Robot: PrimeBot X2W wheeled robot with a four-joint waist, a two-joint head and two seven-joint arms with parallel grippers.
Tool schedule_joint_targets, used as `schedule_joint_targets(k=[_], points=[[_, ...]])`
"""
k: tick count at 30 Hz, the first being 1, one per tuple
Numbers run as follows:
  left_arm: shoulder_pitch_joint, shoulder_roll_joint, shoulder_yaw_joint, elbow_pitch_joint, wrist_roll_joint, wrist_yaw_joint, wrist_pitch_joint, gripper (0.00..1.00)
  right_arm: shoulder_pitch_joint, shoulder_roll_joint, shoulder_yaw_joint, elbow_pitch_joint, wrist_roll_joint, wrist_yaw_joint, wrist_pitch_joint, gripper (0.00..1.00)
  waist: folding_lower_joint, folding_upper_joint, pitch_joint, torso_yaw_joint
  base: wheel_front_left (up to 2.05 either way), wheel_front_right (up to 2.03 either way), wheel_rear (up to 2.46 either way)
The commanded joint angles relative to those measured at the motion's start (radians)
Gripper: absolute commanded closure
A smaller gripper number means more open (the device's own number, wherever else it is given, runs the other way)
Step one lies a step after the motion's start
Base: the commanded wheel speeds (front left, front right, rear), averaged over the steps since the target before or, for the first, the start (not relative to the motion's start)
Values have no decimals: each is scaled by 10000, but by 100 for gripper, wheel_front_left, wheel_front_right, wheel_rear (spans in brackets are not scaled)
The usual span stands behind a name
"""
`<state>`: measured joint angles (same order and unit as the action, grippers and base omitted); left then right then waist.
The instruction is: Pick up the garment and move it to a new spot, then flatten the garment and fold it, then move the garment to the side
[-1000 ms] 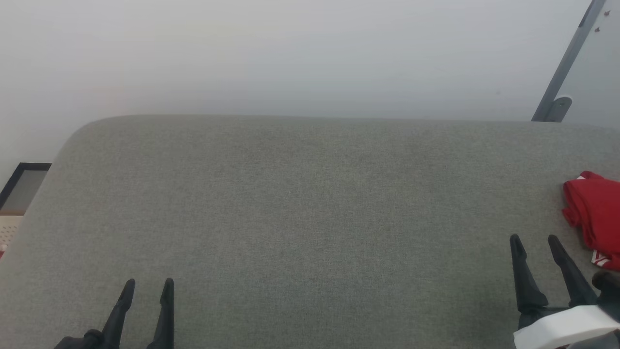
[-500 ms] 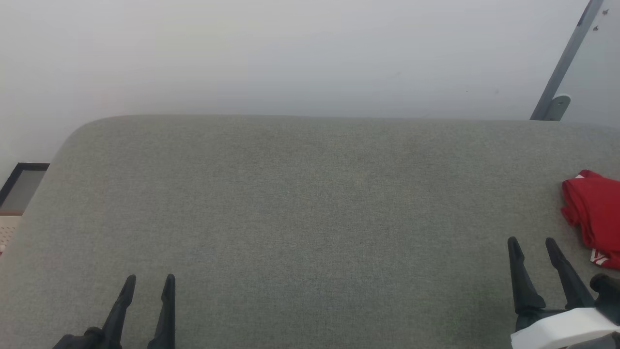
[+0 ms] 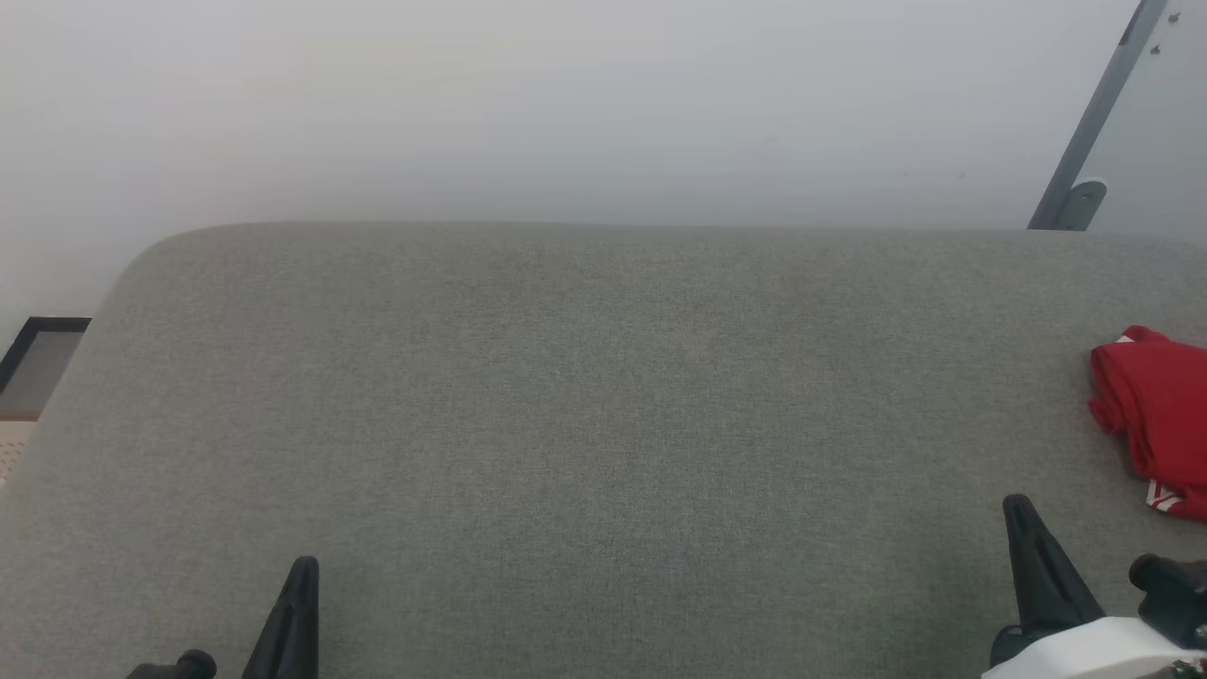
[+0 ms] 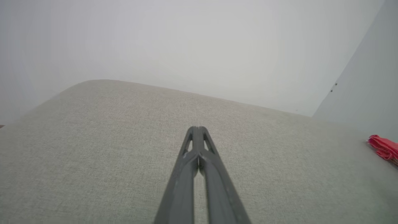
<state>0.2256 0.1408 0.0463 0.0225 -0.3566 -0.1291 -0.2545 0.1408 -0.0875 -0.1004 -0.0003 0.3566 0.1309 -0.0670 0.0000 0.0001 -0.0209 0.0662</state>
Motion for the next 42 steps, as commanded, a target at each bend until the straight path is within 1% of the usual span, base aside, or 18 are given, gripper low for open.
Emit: schedule_joint_targets(k=[1, 16, 17, 27, 42], points=[[-150, 42, 28, -88, -458, 7, 100, 100, -197, -16, -25, -72, 477, 0, 73, 100, 0, -1, 3, -10, 0, 0, 0], [-830, -47, 42, 418, -2995, -1, 728, 100, -675, 59, -48, 420, 2903, 0, 422, 100, 0, -1, 32, -90, 0, 0, 0], [-830, -47, 42, 418, -2995, -1, 728, 100, -675, 59, -48, 420, 2903, 0, 422, 100, 0, -1, 32, -90, 0, 0, 0], [-1213, -116, 64, 690, -4444, -6, 1097, 100, -951, 103, -63, 708, 4294, 0, 620, 100, 0, -1, 51, -143, 0, 0, 0], [-1692, -230, 121, 1003, -6311, -10, 1600, 100, -1312, 161, -84, 1090, 6118, 0, 886, 100, 0, -1, 81, -224, 0, 0, 0]])
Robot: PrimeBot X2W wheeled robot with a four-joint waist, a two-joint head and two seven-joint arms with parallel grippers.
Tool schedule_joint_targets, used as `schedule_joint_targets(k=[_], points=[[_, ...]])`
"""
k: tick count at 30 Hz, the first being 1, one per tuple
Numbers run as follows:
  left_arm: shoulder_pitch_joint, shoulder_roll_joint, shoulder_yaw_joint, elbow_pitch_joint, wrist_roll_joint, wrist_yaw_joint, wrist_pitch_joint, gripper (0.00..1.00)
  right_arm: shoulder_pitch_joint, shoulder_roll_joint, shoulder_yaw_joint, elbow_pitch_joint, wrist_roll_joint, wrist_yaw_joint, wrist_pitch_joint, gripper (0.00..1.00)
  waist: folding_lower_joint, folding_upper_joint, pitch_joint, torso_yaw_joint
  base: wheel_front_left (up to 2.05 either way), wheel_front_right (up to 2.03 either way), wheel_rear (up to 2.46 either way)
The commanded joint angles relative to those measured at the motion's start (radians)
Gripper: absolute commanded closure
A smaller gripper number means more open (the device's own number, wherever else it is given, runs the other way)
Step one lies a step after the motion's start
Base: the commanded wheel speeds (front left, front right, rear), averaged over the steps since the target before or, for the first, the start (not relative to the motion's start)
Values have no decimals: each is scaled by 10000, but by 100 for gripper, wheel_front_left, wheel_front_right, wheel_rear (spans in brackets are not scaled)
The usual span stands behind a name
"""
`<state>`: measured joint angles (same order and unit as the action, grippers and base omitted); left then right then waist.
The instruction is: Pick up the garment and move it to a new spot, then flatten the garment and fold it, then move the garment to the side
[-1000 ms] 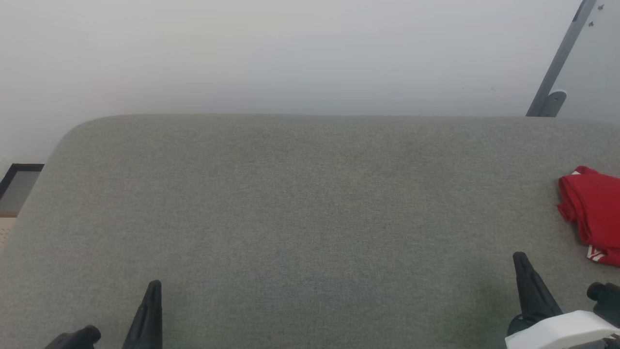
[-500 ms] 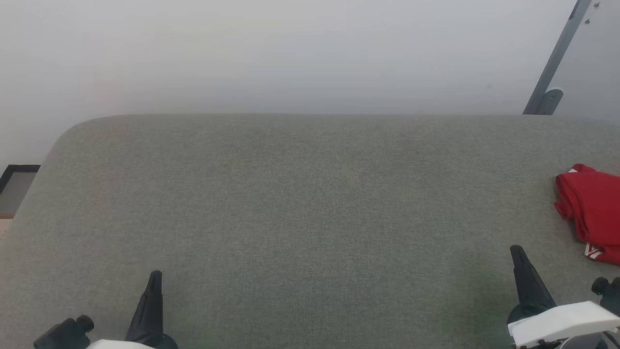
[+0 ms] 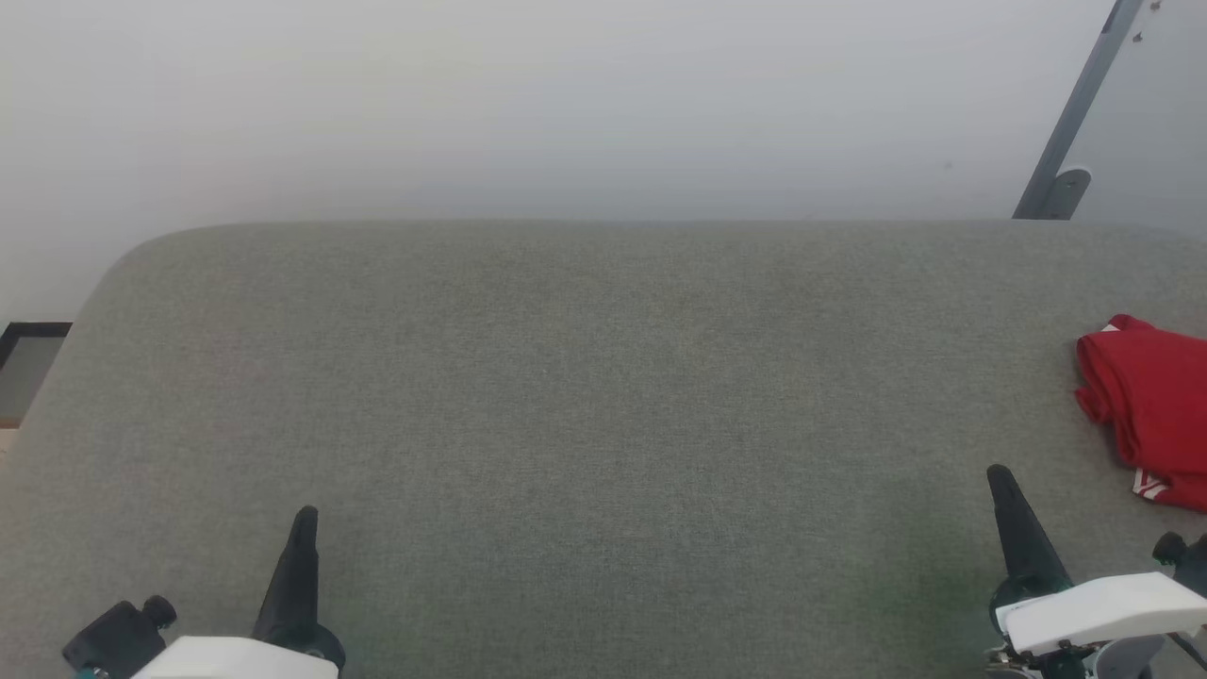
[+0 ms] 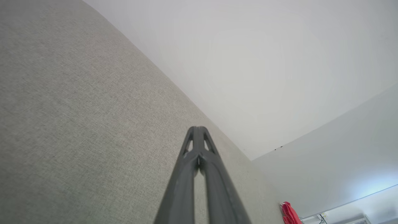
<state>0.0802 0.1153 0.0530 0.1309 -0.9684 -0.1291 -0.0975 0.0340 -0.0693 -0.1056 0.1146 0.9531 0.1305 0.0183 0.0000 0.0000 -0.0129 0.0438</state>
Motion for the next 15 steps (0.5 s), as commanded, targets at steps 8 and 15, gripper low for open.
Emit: schedule_joint_targets(k=[8, 15], points=[[-462, -37, 90, 80, -1053, -12, 282, 100, -409, 8, -43, 120, 1018, 4, 161, 100, 0, 0, 16, -43, 0, 0, 0], [-678, -95, 127, 229, -1871, -14, 521, 100, -558, 33, -52, 294, 1822, 4, 279, 100, 0, 0, 32, -86, 0, 0, 0]])
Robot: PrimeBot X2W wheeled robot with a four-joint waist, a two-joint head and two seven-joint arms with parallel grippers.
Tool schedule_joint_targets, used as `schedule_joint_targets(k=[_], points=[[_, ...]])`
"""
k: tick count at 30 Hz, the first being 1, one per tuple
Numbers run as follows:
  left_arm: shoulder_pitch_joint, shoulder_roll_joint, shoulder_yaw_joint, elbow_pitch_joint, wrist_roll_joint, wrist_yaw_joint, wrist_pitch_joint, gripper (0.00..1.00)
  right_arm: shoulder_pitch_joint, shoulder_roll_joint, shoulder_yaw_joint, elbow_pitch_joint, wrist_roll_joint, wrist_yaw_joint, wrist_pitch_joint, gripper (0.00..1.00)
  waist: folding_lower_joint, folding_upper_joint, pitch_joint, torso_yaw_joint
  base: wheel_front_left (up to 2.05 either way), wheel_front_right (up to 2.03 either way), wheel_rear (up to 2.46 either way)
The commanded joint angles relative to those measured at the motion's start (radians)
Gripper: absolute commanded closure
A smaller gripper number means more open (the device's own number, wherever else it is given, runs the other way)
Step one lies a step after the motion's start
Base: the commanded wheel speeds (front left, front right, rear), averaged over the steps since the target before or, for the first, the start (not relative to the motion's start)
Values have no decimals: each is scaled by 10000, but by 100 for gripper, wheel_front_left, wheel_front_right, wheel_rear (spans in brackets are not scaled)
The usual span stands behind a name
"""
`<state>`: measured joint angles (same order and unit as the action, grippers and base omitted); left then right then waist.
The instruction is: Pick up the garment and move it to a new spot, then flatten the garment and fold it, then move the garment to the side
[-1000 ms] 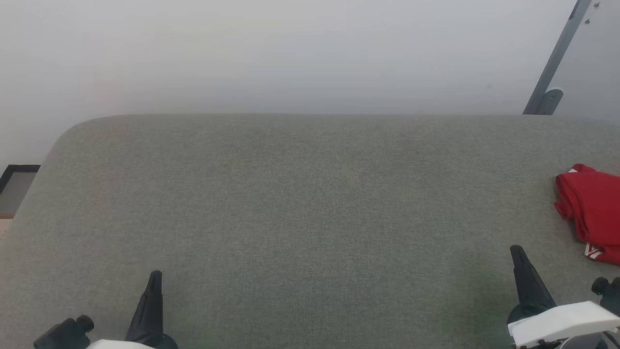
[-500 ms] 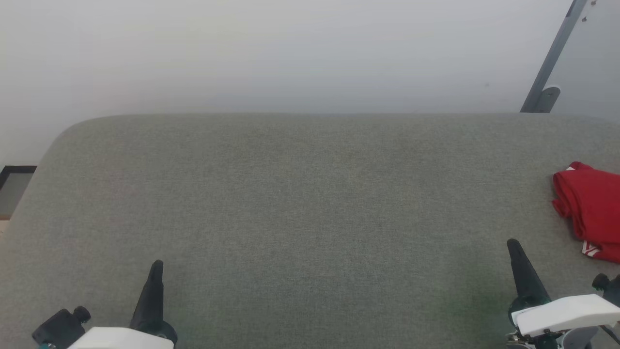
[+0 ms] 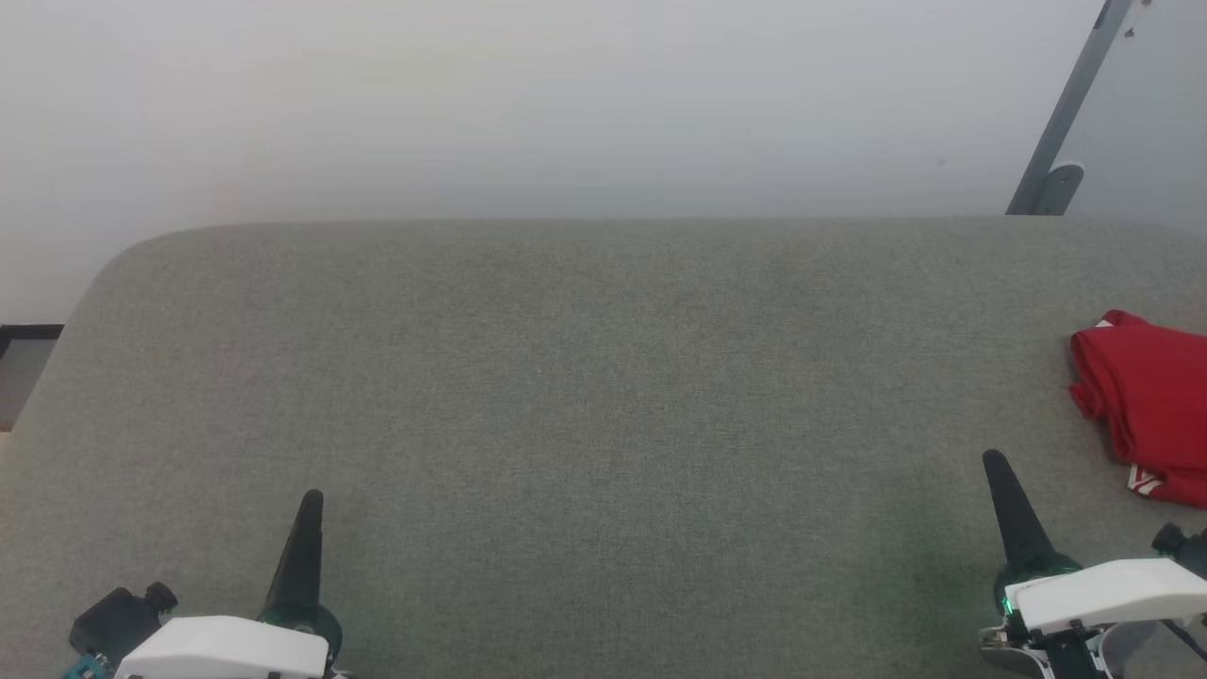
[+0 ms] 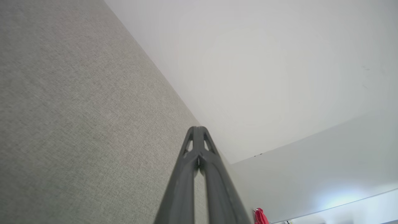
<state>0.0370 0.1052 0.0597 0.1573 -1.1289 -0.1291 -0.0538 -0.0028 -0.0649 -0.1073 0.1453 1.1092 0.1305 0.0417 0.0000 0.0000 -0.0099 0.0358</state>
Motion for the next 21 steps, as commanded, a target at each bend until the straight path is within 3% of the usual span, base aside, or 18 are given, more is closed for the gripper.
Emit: schedule_joint_targets(k=[1, 21], points=[[-277, 0, 64, -18, -373, -14, 106, 100, -213, -7, -35, 7, 353, 4, 55, 100, 0, 0, 4, -12, 0, 0, 0], [-737, -134, 161, 294, -2023, -18, 615, 100, -538, 55, -55, 357, 2020, 4, 301, 100, 0, 0, 42, -114, 0, 0, 0]])
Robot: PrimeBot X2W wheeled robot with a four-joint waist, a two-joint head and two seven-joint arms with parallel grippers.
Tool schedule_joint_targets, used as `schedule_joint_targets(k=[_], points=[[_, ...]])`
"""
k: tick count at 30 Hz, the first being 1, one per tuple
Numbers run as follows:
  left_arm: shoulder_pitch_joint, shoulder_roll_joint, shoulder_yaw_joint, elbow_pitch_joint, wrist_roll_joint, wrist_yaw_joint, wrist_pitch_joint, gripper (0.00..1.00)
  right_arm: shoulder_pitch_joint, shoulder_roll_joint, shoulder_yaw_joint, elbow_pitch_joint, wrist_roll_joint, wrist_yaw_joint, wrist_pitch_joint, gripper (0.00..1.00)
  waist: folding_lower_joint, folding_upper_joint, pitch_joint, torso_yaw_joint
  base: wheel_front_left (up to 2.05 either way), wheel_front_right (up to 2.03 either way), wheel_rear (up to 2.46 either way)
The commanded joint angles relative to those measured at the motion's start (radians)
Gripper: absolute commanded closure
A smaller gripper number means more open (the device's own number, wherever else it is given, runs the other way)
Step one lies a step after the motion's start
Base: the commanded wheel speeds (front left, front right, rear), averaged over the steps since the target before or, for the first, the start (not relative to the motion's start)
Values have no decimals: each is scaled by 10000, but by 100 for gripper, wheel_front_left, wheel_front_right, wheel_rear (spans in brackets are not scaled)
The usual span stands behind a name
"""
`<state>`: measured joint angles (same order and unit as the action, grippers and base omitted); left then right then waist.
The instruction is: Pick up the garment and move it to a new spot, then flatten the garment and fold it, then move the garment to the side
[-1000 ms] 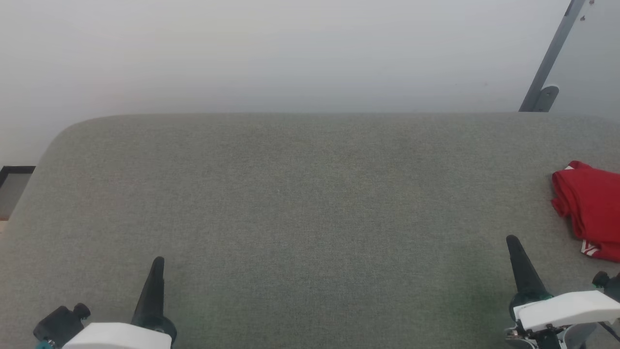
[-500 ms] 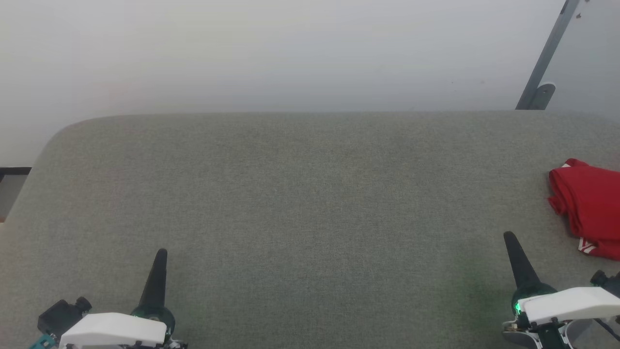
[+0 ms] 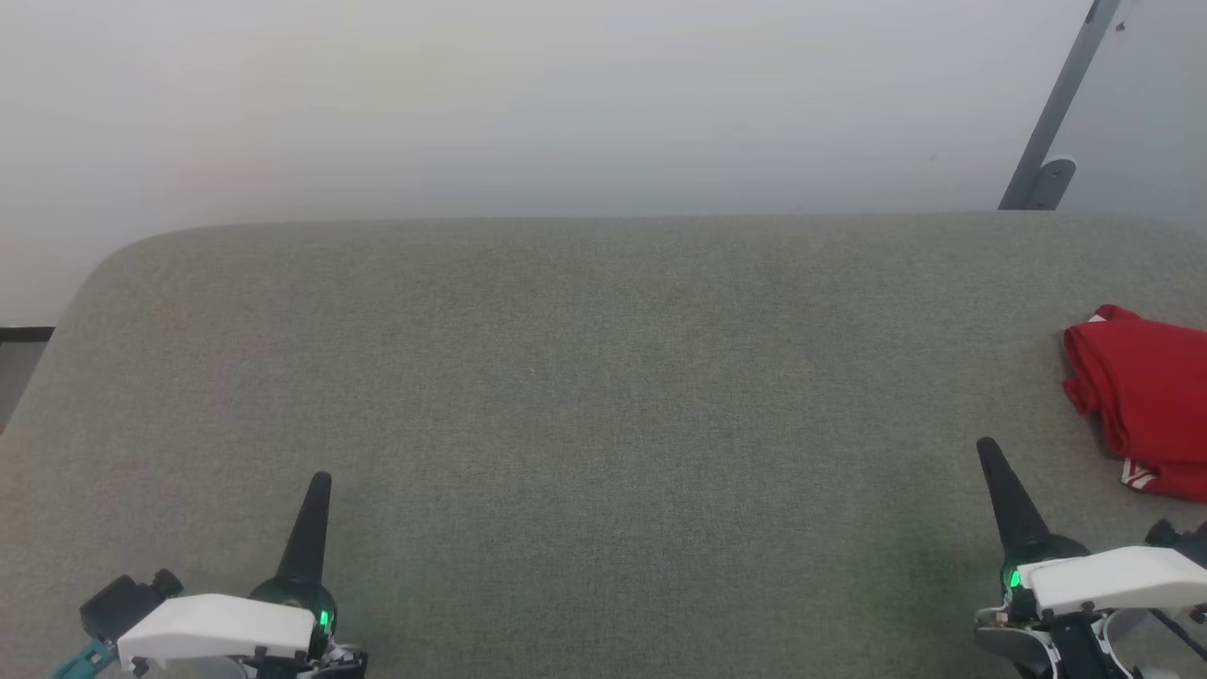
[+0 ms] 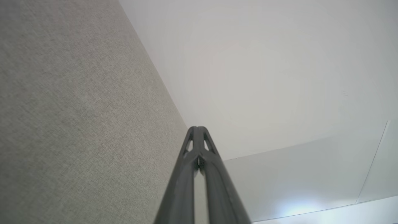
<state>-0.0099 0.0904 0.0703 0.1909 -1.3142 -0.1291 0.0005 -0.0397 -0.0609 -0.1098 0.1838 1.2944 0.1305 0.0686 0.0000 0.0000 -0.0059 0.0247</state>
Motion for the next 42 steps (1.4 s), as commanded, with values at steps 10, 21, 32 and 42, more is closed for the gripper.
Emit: schedule_joint_targets(k=[10, 21, 32, 42], points=[[-459, -59, 108, 116, -953, -20, 303, 100, -324, 42, -38, 136, 935, 4, 147, 100, 0, 0, 20, -56, 0, 0, 0], [-658, -135, 159, 265, -1693, -22, 556, 100, -482, 74, -44, 313, 1716, 4, 270, 100, 0, 0, 42, -115, 0, 0, 0], [-844, -196, 209, 391, -2324, -24, 758, 100, -582, 101, -51, 449, 2367, 4, 361, 100, 0, 0, 61, -169, 0, 0, 0], [-996, -249, 258, 516, -2923, -27, 962, 100, -705, 121, -51, 595, 2978, 4, 445, 100, 0, 0, 81, -223, 0, 0, 0]])
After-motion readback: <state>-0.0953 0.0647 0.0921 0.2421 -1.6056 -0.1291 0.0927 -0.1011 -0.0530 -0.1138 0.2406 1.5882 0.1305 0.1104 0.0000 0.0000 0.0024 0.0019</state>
